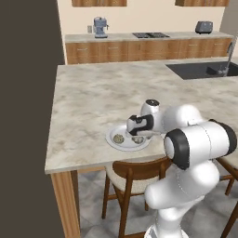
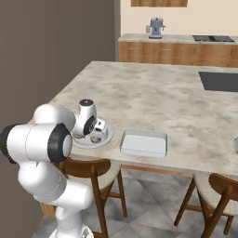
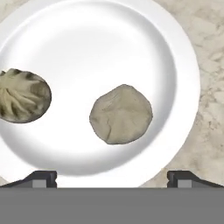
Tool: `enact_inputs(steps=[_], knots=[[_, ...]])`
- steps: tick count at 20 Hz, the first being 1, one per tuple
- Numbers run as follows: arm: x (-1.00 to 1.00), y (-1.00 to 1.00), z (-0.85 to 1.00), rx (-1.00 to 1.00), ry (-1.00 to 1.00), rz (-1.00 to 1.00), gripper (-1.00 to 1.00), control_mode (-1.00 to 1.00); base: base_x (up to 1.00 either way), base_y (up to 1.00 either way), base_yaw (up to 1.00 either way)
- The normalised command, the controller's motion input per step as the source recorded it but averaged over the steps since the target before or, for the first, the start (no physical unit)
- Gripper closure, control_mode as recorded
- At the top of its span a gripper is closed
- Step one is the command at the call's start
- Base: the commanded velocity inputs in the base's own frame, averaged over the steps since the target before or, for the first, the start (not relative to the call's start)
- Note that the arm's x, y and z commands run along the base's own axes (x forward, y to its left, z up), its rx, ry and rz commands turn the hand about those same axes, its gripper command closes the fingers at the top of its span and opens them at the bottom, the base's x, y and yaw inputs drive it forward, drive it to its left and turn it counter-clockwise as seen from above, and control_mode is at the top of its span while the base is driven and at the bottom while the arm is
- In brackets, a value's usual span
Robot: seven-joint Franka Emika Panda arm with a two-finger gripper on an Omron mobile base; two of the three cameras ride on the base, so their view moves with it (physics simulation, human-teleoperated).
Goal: Place two dumplings into each of the tupperware containers and then place the containers in the fridge.
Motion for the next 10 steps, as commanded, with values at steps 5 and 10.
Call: enact_inputs(steps=[5,10], knots=[[0.58,-0.08,-0.45,0.0,0.04,0.0,-1.0,-1.0,0.0,0.0,0.0],[0.39,-0.08,-0.37,0.0,0.04,0.0,-1.0,-1.0,0.0,0.0,0.0]])
